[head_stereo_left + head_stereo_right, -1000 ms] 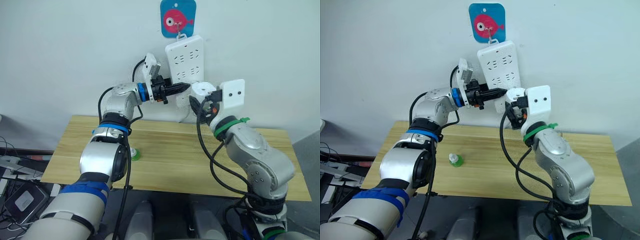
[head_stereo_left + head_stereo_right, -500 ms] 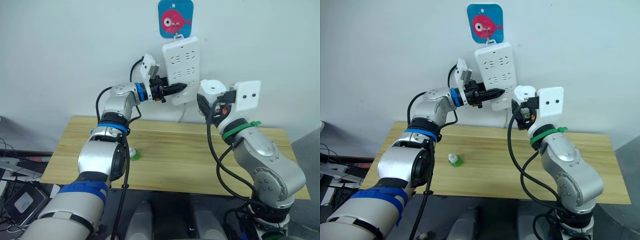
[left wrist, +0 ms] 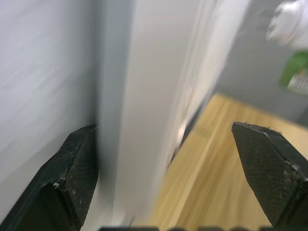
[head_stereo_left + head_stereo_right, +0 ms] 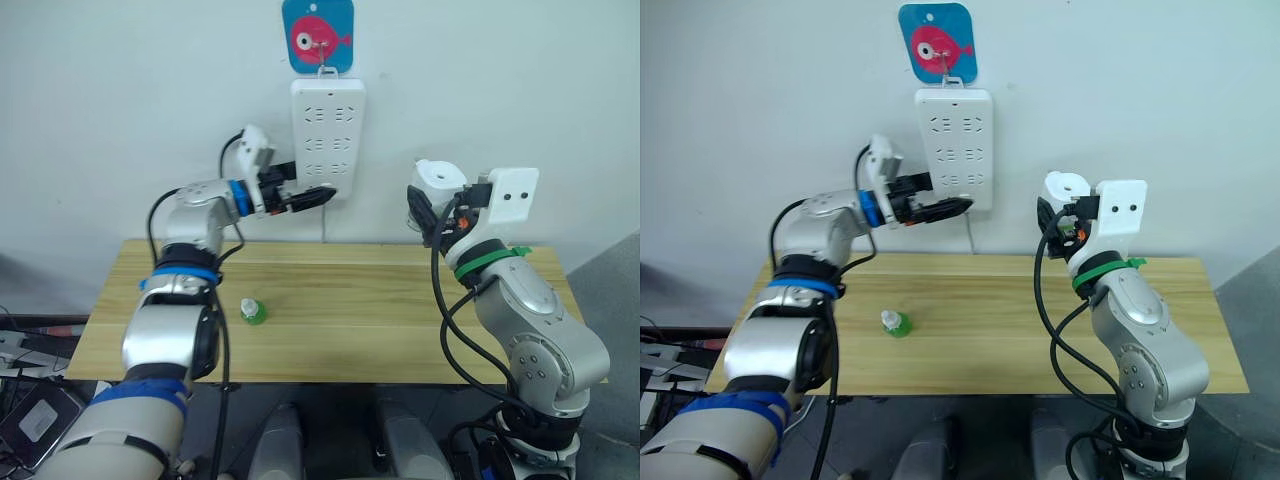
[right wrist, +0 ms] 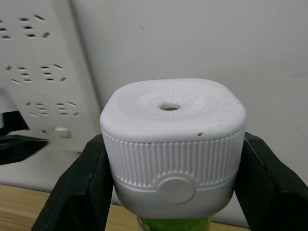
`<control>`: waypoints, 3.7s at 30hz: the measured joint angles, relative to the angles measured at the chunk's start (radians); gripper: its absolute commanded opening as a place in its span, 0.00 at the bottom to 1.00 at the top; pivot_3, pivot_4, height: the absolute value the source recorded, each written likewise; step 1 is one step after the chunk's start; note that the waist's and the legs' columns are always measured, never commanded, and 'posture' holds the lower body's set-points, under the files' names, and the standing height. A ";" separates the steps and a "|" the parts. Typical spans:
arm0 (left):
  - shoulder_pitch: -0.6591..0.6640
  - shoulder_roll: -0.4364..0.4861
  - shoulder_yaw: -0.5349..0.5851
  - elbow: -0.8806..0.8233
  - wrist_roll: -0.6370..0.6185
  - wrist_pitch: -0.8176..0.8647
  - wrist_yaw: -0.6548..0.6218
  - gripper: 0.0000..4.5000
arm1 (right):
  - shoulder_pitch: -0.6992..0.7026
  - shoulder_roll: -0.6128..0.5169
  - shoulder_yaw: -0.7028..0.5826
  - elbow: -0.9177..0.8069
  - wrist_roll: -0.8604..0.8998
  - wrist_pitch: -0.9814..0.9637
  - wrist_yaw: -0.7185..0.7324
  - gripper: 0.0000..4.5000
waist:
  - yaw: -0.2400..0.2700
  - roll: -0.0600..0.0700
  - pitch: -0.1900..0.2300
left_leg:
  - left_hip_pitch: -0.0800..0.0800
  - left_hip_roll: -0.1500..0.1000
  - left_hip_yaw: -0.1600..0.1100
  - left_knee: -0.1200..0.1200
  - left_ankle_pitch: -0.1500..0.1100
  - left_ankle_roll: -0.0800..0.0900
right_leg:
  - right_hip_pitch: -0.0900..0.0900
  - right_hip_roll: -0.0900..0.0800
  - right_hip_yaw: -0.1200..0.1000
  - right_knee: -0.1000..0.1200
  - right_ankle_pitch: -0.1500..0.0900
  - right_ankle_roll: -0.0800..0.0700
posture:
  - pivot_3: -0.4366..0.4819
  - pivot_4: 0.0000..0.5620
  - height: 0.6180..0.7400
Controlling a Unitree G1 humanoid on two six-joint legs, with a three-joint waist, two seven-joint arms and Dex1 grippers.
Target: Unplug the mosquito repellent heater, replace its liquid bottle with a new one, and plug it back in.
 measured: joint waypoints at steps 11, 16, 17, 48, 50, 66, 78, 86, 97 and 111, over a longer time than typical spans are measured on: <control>0.410 0.086 0.000 -0.780 -0.110 0.175 0.075 0.99 | -0.031 0.221 -0.265 0.068 0.248 0.022 -0.092 0.66 | 0.038 0.000 0.000 | -0.001 -0.002 -0.001 -0.008 0.005 -0.009 | -0.001 -0.010 0.001 -0.003 0.000 0.000 | 0.57 0.42 1.00; 0.510 -0.065 -0.073 -1.021 -0.161 0.210 0.219 0.99 | -0.061 0.250 -0.410 0.135 0.552 0.027 -0.265 0.66 | 0.049 0.000 0.000 | -0.001 -0.006 0.001 -0.007 0.006 -0.011 | 0.000 -0.015 0.001 -0.004 0.000 0.000 | 0.56 0.43 1.00; 0.521 -0.105 -0.098 -1.046 -0.157 0.202 0.254 0.99 | -0.060 0.250 -0.424 0.149 0.632 0.015 -0.308 0.66 | 0.047 0.000 0.000 | -0.001 -0.007 0.002 -0.007 0.006 -0.011 | 0.000 -0.015 0.001 -0.004 0.000 0.000 | 0.56 0.43 1.00; 0.446 -0.459 -0.320 -0.755 0.031 -0.136 0.562 0.72 | 0.075 0.011 -0.089 0.170 1.245 -0.423 -0.593 0.66 | 0.029 0.000 0.000 | -0.001 -0.004 0.002 -0.008 0.007 -0.010 | 0.000 -0.004 0.002 -0.004 0.000 0.000 | 0.51 0.44 1.00; 0.446 -0.464 -0.330 -0.755 0.031 -0.136 0.558 0.58 | 0.075 -0.002 -0.081 0.170 1.245 -0.439 -0.593 0.66 | 0.030 0.000 0.000 | -0.001 -0.004 0.002 -0.008 0.007 -0.010 | 0.000 -0.004 0.002 -0.004 0.000 0.000 | 0.51 0.44 1.00; 0.412 -0.375 -0.325 -0.745 -0.010 -0.134 0.448 0.52 | 0.084 -0.236 -0.048 0.187 1.430 -0.418 -0.545 0.99 | 0.029 -0.001 0.000 | -0.001 -0.004 0.002 -0.008 0.007 -0.010 | 0.001 -0.004 0.002 -0.004 0.000 0.000 | 0.48 0.45 1.00; 0.346 -0.253 -0.348 -0.671 -0.061 -0.219 0.110 0.52 | -0.024 -0.502 -0.179 0.590 1.569 0.151 -0.092 0.99 | 0.032 -0.001 0.001 | -0.001 -0.004 0.002 -0.007 0.007 -0.009 | 0.001 -0.002 0.002 -0.006 0.000 0.000 | 0.50 0.47 1.00; 0.312 -0.241 -0.356 -0.606 -0.059 -0.289 0.017 0.52 | -0.053 -0.725 -0.172 0.759 1.569 0.364 0.172 0.99 | 0.033 -0.003 0.003 | -0.002 -0.004 0.002 -0.007 0.006 -0.009 | 0.001 -0.002 0.002 -0.008 0.000 0.000 | 0.49 0.46 1.00; 0.291 -0.246 -0.369 -0.582 -0.050 -0.372 -0.045 0.52 | -0.075 -0.839 -0.087 0.797 1.568 0.411 0.311 0.99 | 0.034 -0.004 0.003 | -0.002 -0.005 0.002 -0.006 0.006 -0.009 | 0.002 -0.002 0.001 -0.008 0.000 0.000 | 0.50 0.45 1.00; 0.279 -0.250 -0.375 -0.577 -0.033 -0.399 -0.030 0.52 | -0.075 -0.840 -0.051 0.804 1.559 0.406 0.321 0.69 | 0.036 -0.004 0.003 | -0.002 -0.004 0.002 -0.006 0.006 -0.009 | 0.002 -0.002 0.001 -0.007 0.000 0.000 | 0.50 0.44 1.00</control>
